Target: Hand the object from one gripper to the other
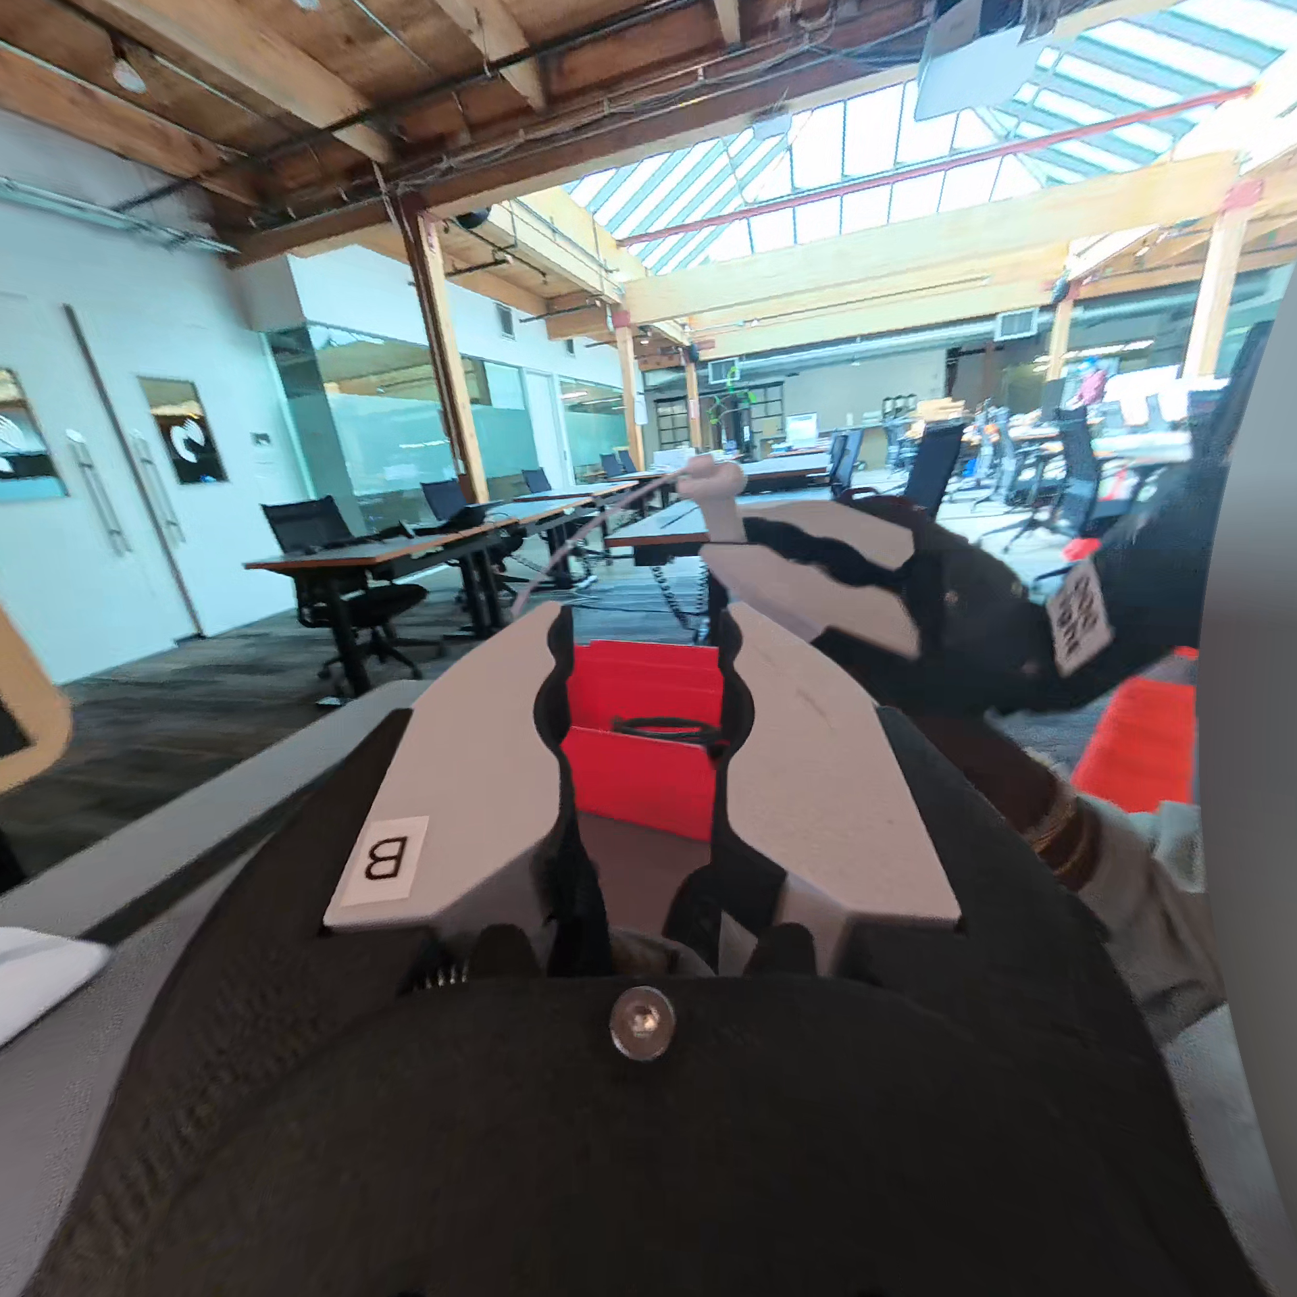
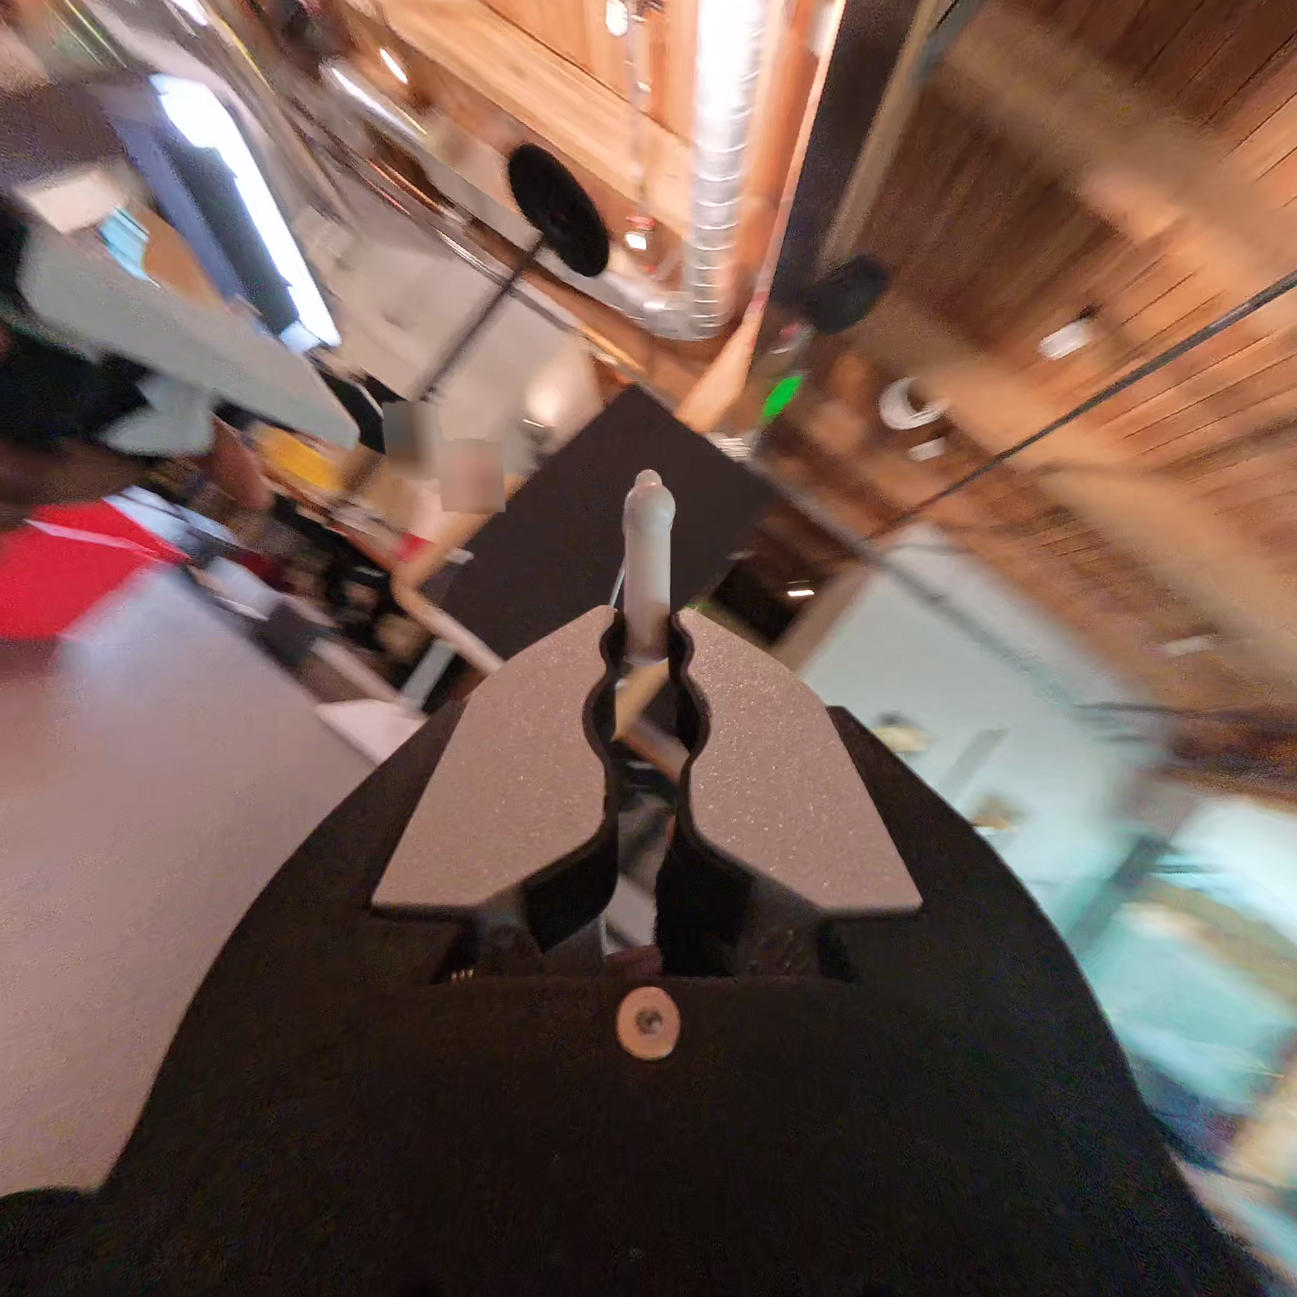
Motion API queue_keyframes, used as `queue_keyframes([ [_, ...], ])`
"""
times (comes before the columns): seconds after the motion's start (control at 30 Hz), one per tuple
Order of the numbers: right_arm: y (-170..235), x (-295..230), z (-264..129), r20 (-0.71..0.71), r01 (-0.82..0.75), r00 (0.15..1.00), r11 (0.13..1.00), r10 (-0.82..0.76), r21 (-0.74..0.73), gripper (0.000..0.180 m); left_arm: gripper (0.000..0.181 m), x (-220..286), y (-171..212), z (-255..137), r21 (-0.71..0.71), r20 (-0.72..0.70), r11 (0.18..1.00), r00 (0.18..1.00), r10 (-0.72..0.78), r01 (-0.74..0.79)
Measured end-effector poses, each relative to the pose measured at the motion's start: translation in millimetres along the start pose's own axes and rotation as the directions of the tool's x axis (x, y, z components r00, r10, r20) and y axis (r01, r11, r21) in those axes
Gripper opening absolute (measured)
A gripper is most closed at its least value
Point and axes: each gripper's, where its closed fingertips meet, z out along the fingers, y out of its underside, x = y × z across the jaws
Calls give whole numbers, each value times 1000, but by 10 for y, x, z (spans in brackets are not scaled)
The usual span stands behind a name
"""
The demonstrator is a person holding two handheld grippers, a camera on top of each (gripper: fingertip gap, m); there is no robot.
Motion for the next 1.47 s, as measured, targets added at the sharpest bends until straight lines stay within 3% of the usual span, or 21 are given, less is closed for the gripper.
queue_keyframes([
  [0.07, -31, -19, -5, -102, 205, 973, 978, -207, -27, 11, 42, 140, 37, 105, 10, -40, 999, 998, -46, 46],
  [0.13, -59, -124, 8, -131, 312, 940, 949, -315, -43, 12, 44, 193, 81, 200, 25, -30, 998, 998, -57, 58],
  [0.33, -90, -333, 33, -114, 291, 950, 956, -292, -33, 12, 40, 162, 65, 252, 93, -24, 982, 986, -165, 166],
  [0.5, -135, -383, 21, -155, 398, 903, 916, -401, -49, 12, 40, 203, 104, 289, 73, -99, 946, 946, -309, 317],
  [0.8, -135, -472, 7, -259, 756, 617, 651, -743, -67, 12, 35, 196, 59, 227, 16, -232, 821, 801, -553, 571],
  [0.93, -122, -518, -12, -293, 827, 530, 561, -796, -27, 12, 16, 153, 89, 212, -12, -252, 803, 775, -580, 596],
  [1.3, -136, -470, -43, -305, 838, 517, 546, -800, -14, 12, 16, 313, 195, 154, -137, -302, 902, 850, -431, 408],
  [1.37, -159, -486, -55, -274, 796, 593, 603, -757, 57, 14, 14, 282, 150, 135, -77, -299, 945, 897, -325, 317],
  [1.47, -160, -456, -80, -69, 553, 833, 816, -550, 167, 29, 15, 197, 94, 61, 13, -291, 989, 947, -138, 148],
])
